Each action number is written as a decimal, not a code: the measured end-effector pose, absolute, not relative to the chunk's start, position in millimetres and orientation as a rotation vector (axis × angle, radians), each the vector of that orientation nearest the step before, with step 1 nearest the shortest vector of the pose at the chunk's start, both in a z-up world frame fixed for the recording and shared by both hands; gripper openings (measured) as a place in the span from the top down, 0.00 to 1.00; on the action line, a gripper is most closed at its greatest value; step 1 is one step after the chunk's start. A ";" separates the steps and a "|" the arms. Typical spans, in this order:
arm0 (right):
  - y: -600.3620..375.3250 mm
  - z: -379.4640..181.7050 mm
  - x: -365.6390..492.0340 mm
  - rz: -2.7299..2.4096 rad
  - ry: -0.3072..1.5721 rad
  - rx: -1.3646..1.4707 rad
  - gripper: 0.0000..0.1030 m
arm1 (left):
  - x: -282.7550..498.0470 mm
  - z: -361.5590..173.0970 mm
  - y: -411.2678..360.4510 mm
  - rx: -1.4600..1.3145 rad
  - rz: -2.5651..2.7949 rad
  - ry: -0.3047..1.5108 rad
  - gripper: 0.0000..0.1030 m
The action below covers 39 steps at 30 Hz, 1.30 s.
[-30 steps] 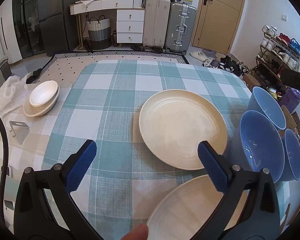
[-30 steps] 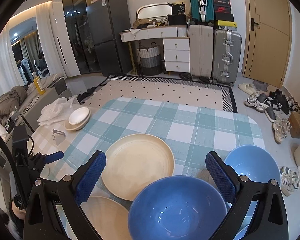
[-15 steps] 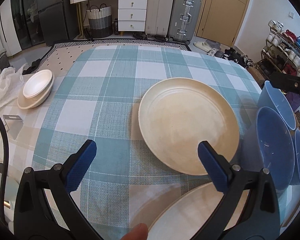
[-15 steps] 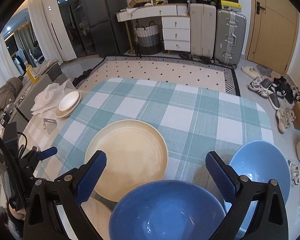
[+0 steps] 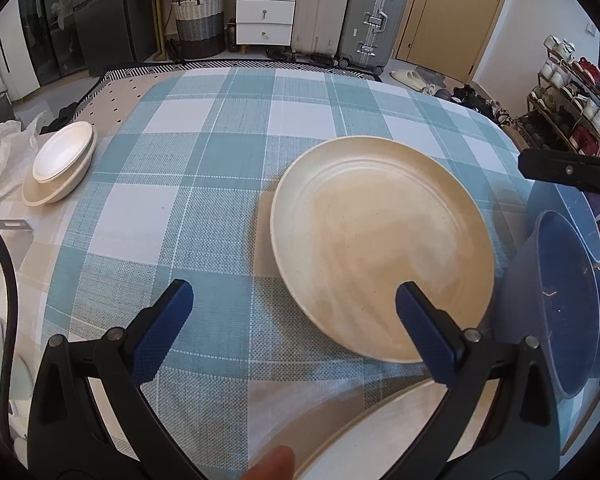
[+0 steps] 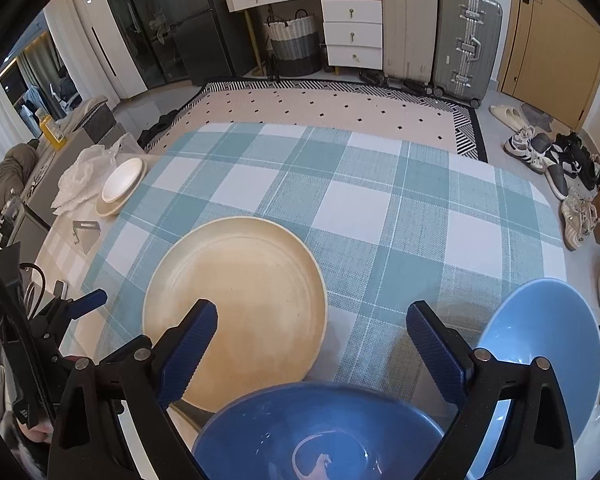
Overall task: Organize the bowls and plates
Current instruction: 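Move both open tools to the rim of the remaining large cream plate, then close the left tool on the plate rim while the right tool closes beside it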
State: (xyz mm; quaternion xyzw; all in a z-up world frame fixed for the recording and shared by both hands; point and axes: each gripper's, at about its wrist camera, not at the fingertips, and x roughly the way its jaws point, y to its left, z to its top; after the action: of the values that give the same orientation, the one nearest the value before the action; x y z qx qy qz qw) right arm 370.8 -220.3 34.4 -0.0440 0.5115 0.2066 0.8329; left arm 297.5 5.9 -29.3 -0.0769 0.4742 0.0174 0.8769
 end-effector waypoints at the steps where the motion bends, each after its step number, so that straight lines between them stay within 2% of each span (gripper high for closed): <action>1: -219.2 31.9 372.4 0.439 1.092 -0.098 0.09 | 299.2 -31.1 6.1 -0.161 0.037 0.993 0.02; 5: -214.5 20.3 381.2 0.447 1.127 -0.111 0.15 | 305.0 -37.7 7.5 -0.170 0.041 1.007 0.02; 7: -211.3 14.3 386.2 0.452 1.149 -0.121 0.21 | 307.5 -40.2 7.5 -0.170 0.040 1.014 0.02; 11: -206.9 4.7 393.8 0.456 1.178 -0.137 0.21 | 311.9 -44.5 7.1 -0.168 0.037 1.020 0.02; 18: -198.3 -13.2 402.2 0.463 1.239 -0.183 0.29 | 314.9 -49.0 8.9 -0.196 0.029 1.025 0.03; 20: -195.9 -17.2 404.6 0.464 1.255 -0.192 0.31 | 314.5 -48.7 8.8 -0.197 0.026 1.023 0.08; 25: -189.5 -26.4 406.5 0.477 1.291 -0.222 0.31 | 316.3 -51.3 4.9 -0.195 -0.009 1.035 0.13; 27: -186.8 -31.3 407.3 0.482 1.305 -0.232 0.35 | 316.9 -52.8 2.5 -0.193 -0.022 1.041 0.20; 29: -184.2 -35.9 407.7 0.482 1.318 -0.246 0.38 | 317.7 -55.4 1.2 -0.193 -0.030 1.054 0.33; 39: -176.0 -47.2 407.9 0.493 1.337 -0.274 0.49 | 317.2 -63.0 -1.1 -0.197 -0.050 1.074 0.52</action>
State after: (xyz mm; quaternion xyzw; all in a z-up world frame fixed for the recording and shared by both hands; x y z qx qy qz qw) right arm 407.9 -176.0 -47.2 -0.1251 0.6113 0.2253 0.7483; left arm 317.2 -1.1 -63.0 -0.0937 0.5106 -0.0237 0.8543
